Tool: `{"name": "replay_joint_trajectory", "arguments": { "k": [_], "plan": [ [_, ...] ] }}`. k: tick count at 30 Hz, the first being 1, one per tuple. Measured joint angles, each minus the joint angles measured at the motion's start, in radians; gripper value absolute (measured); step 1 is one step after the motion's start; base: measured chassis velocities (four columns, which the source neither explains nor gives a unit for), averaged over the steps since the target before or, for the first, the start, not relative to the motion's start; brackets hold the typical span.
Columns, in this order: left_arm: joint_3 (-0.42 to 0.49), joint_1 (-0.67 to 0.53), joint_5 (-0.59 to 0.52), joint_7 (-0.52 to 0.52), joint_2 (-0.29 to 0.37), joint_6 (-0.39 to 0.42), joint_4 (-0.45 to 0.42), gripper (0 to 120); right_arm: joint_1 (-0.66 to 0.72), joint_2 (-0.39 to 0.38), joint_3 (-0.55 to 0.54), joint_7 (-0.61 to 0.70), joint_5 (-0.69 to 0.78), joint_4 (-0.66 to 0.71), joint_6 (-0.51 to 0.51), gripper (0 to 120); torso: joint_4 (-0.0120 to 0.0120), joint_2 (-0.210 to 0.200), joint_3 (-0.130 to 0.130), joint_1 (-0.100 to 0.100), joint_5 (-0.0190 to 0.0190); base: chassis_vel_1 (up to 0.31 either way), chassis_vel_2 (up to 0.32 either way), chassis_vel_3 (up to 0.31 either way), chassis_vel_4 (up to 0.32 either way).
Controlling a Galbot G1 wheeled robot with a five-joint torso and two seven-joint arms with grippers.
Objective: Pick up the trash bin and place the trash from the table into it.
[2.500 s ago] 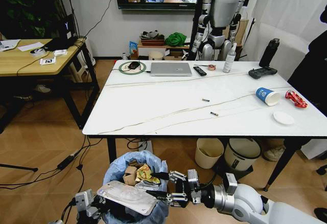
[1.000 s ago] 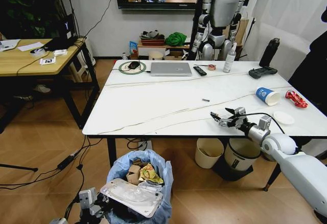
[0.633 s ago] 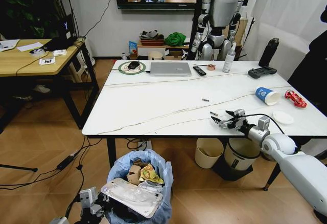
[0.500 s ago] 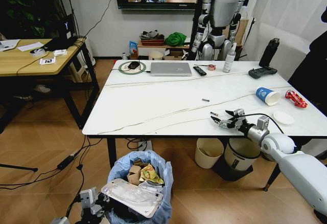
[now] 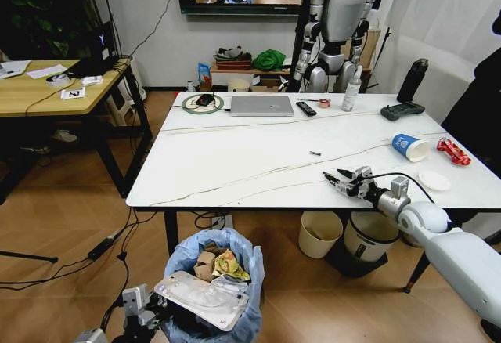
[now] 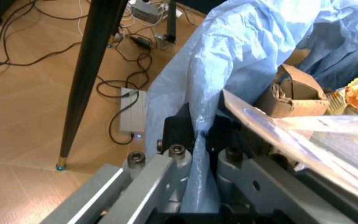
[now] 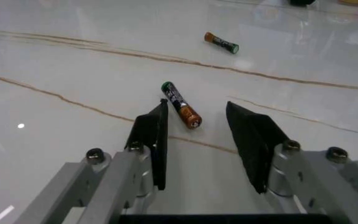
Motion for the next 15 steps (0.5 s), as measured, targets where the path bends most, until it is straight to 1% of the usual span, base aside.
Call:
{"name": "replay_joint_trajectory", "arguments": {
  "k": [1, 4, 5, 6, 10, 15],
  "plan": [
    [0.0, 0.0, 0.0, 0.0, 0.0, 0.0, 0.0, 0, -0.002, -0.001, 0.0, 0.0, -0.001, 0.002, 0.0, 32, 0.0, 0.0, 0.0, 0.0, 0.0, 0.0, 0.0, 0.0, 0.0],
    [0.001, -0.003, -0.001, -0.001, 0.001, 0.001, 0.001, 0, -0.007, -0.005, 0.0, -0.002, -0.006, 0.009, 0.001, 19, -0.0001, 0.0, 0.0, 0.0, 0.0001, 0.0, 0.0, 0.0, 0.0],
    [0.002, -0.003, -0.001, -0.001, 0.001, 0.001, 0.001, 0, -0.008, -0.005, 0.0, -0.003, -0.006, 0.01, 0.001, 15, -0.0001, 0.0, 0.0, 0.0, 0.0001, 0.0, 0.0, 0.0, 0.0],
    [0.002, -0.003, -0.001, -0.001, 0.001, 0.001, 0.001, 0, -0.008, -0.005, 0.0, -0.003, -0.006, 0.01, 0.001, 15, -0.0001, 0.0, 0.0, 0.0, 0.0001, 0.0, 0.0, 0.0, 0.0],
    [0.001, -0.004, -0.002, -0.001, 0.005, 0.001, 0.003, 0, -0.009, -0.005, 0.0, -0.003, -0.007, 0.01, 0.001, 0, -0.0002, 0.0, 0.0, 0.0, 0.0001, 0.0, 0.0, 0.0, 0.0],
    [0.003, -0.006, -0.005, -0.001, 0.007, 0.001, 0.003, 0, -0.011, -0.002, 0.002, -0.002, -0.004, 0.022, 0.008, 0, -0.0005, 0.0, 0.0, 0.0, 0.0005, 0.0, 0.0, 0.0, 0.0]
  ]
}}
